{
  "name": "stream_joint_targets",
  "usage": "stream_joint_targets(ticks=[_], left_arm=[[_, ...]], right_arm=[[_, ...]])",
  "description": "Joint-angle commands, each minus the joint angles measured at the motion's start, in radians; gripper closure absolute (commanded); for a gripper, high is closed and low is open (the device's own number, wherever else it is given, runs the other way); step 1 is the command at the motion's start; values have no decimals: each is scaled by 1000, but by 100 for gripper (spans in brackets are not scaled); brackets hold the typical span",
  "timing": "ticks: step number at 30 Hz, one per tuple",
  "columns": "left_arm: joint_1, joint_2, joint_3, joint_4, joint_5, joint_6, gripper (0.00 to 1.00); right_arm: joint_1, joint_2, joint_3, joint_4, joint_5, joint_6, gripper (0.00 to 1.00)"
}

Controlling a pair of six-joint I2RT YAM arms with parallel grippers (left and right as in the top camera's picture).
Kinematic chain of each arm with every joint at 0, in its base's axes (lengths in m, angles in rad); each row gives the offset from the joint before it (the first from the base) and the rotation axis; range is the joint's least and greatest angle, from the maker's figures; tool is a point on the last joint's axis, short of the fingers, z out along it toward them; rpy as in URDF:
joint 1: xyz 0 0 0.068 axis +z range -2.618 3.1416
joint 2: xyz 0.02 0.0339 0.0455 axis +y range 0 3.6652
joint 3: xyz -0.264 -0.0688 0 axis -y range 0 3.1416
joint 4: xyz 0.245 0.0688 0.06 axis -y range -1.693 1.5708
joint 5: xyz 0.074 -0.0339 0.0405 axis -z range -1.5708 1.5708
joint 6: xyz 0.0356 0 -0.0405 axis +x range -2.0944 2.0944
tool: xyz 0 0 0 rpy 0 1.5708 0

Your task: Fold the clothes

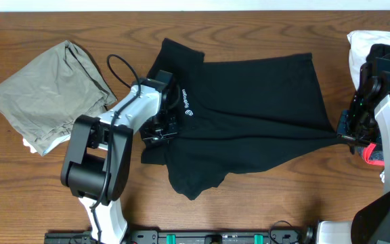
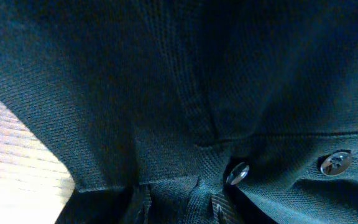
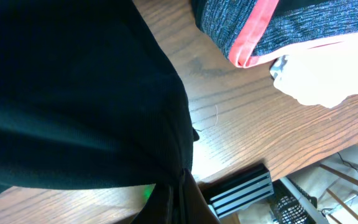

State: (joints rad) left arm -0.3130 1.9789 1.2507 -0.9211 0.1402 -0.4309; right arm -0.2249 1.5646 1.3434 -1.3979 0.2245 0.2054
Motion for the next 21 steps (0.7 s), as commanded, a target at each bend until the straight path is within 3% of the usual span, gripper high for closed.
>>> stream_joint_targets(ticks=[1,10,16,21], left_arm=[[62,97,-22,15,-108,19,65],[230,119,-22,145,-117,69,65],[237,119,-22,244,-95,150,64],[235,116,-5,235,-73,173,64]], right_arm=[[-10,-2,0,0,3,18,99],[-10,-2,0,0,-20,18,99],[-10,-2,0,-1,-20,18,99],[-10,-2,0,1,-20,18,99]])
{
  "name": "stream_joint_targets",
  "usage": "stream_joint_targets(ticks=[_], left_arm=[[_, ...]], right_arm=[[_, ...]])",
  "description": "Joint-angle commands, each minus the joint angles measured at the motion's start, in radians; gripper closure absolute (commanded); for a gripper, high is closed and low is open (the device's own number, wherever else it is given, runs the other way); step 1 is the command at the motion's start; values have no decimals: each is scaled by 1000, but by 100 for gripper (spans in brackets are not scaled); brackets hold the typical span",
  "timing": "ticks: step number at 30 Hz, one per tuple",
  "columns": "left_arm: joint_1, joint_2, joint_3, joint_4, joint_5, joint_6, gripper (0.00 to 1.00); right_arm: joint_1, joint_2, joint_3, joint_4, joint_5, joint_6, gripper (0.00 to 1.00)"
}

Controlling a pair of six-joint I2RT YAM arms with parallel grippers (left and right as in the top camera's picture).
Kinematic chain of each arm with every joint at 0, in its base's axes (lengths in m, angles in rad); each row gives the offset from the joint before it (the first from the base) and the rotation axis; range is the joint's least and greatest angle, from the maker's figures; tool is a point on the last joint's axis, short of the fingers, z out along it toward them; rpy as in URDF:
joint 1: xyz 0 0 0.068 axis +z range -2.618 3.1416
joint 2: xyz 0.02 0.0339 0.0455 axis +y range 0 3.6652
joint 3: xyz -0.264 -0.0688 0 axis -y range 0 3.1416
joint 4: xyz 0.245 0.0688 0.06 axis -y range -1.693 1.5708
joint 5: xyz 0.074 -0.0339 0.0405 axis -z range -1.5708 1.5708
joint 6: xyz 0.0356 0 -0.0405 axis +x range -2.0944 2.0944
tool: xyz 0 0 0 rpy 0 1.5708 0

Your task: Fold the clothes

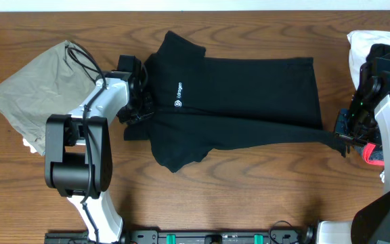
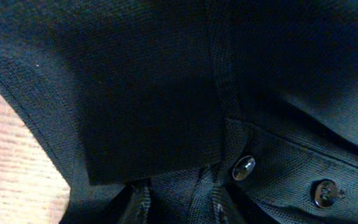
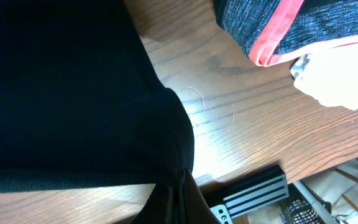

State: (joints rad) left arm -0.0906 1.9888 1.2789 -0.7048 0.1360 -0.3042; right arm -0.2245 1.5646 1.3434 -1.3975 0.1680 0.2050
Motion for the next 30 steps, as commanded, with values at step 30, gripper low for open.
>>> stream_joint_targets(ticks=[30], left_arm=[[-164,-409,-416,-338,401,-209,40]], right_arm=[[-10,-2,0,25,15,3,98]])
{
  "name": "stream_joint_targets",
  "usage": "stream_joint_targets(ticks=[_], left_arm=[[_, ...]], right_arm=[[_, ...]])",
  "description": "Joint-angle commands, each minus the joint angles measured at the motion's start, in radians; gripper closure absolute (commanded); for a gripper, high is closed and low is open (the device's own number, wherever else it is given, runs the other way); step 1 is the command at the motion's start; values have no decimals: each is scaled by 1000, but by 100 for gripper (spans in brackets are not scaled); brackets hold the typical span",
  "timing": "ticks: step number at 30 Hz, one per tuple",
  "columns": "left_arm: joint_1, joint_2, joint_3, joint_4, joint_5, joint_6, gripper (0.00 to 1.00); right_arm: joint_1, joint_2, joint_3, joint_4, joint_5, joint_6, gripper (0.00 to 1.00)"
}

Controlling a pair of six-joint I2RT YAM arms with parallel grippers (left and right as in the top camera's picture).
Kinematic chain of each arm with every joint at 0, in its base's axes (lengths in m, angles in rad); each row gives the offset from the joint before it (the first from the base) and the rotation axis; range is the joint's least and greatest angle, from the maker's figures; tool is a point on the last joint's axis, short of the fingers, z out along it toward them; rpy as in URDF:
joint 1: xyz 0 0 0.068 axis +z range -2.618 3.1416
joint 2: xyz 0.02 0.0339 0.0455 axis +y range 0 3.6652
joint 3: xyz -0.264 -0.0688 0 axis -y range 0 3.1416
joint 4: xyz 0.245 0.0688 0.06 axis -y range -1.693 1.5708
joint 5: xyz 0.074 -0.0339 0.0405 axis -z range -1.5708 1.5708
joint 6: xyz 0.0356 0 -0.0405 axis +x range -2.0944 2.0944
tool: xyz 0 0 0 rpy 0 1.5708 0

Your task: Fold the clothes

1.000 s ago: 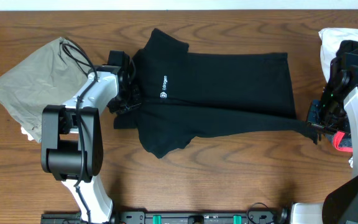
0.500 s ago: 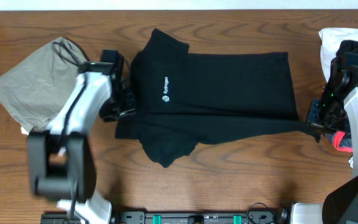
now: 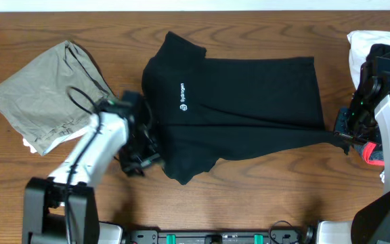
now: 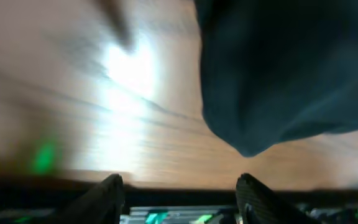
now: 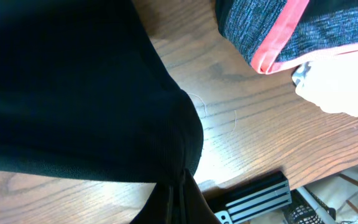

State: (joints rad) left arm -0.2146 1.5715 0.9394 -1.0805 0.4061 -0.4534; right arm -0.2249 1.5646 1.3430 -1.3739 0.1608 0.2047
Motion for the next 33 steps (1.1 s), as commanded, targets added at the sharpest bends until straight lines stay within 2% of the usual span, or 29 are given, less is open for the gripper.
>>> stream_joint_targets(ticks=[1,4,8,15,16,17,18,19,20,27,33], left_arm=[[-56,8,-110,84,157,-70,39],[-92,8,-177,217,200,-97,40],[-108,9,-212,344,164,-122,40],[-108,9,-212,415,70,-132,40],[-108,9,-212,417,71,-132,43],[-108,9,-212,416,72,-132,52],[-108,9,-212,413,73,-132,66],[-108,9,-212,407,83,-132,85],[-108,8,-212,399,98,-130,94],[-105,-94,-204,255,158,-55,94],[-63,-350,-175,116,45,-45,94]], right_arm=[[-10,-2,0,2,22,4,98],[-10,-2,0,5,22,4,98],[-10,-2,0,5,22,4,98],[-10,-2,0,5,22,3,98],[-10,-2,0,5,22,3,98],[-10,-2,0,5,22,4,98],[-10,-2,0,5,22,4,98],[-10,-2,0,5,22,4,97],[-10,-2,0,5,22,3,98],[-10,-2,0,12,22,4,98],[-10,-2,0,8,16,4,99]])
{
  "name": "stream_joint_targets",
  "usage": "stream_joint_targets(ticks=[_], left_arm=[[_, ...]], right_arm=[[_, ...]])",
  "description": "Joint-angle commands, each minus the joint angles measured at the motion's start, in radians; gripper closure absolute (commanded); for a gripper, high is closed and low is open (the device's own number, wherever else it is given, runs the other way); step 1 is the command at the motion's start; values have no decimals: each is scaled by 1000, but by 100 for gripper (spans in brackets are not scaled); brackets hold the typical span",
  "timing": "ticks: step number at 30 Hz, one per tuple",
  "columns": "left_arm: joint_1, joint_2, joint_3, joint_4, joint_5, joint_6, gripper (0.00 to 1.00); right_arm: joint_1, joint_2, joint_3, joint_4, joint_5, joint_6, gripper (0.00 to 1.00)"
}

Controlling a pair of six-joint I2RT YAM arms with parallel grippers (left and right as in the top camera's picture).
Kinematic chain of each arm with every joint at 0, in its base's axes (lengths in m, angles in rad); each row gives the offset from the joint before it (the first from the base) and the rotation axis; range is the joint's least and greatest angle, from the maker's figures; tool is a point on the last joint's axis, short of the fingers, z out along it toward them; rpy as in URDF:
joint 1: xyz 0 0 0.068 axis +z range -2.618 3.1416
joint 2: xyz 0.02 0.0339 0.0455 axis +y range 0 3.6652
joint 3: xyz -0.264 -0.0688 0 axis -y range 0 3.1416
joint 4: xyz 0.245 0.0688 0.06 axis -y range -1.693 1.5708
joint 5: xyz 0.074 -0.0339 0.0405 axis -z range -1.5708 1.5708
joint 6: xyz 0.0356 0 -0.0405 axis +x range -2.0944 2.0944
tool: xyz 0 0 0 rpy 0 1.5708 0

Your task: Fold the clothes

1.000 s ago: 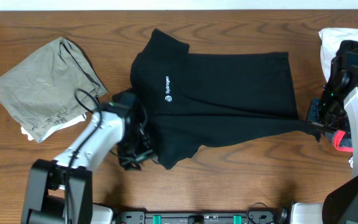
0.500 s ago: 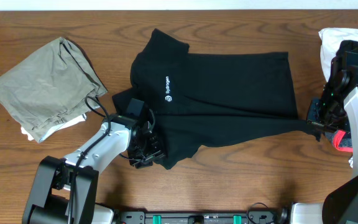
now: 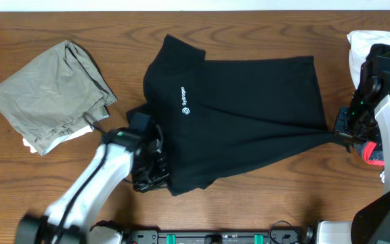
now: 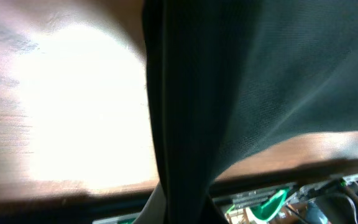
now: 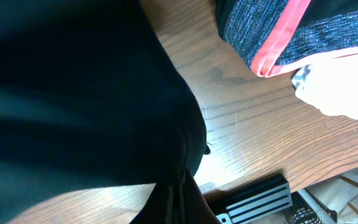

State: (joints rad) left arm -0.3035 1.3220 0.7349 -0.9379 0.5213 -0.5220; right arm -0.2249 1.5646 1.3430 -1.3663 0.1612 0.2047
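The black polo shirt (image 3: pixel 249 108) lies spread across the middle of the table, with its collar at the far left and a small white logo on the chest. My left gripper (image 3: pixel 157 173) is at the shirt's near-left edge, shut on a fold of black fabric (image 4: pixel 185 124) that runs down between its fingers. At the table's right edge my right gripper (image 3: pixel 341 135) is shut on the shirt's stretched hem corner (image 5: pixel 166 124). The cloth hides both grippers' fingertips.
A folded khaki garment (image 3: pixel 46 88) lies at the far left, with a bit of white cloth (image 3: pixel 27 144) under it. A pile of white cloth (image 3: pixel 363 44) and a grey garment with red trim (image 5: pixel 272 28) sit at the right edge. The table's near edge is close to both grippers.
My left gripper was open over bare wood beside the shirt's near-left sleeve. Now it is a little further right and shut on that edge. The right gripper and the hem corner have not moved.
At first my left gripper held the rumpled shirt near its buttons. Then it was further left and back, and the shirt lay stretched flat. It then stood open, clear of the shirt, and now grips the near-left edge. The right gripper held the hem corner throughout.
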Motion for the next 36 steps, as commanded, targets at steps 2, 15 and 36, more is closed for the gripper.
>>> stream_joint_targets(ticks=[2,15,36], left_arm=[[49,-184,33,-29,-97,24,94],[149,-384,33,107,-116,-7,94],[154,-196,33,433,-306,-74,93]], right_arm=[[-10,-2,0,1,6,4,99],[-10,-2,0,-17,-42,4,98],[-10,19,-24,150,-57,4,93]])
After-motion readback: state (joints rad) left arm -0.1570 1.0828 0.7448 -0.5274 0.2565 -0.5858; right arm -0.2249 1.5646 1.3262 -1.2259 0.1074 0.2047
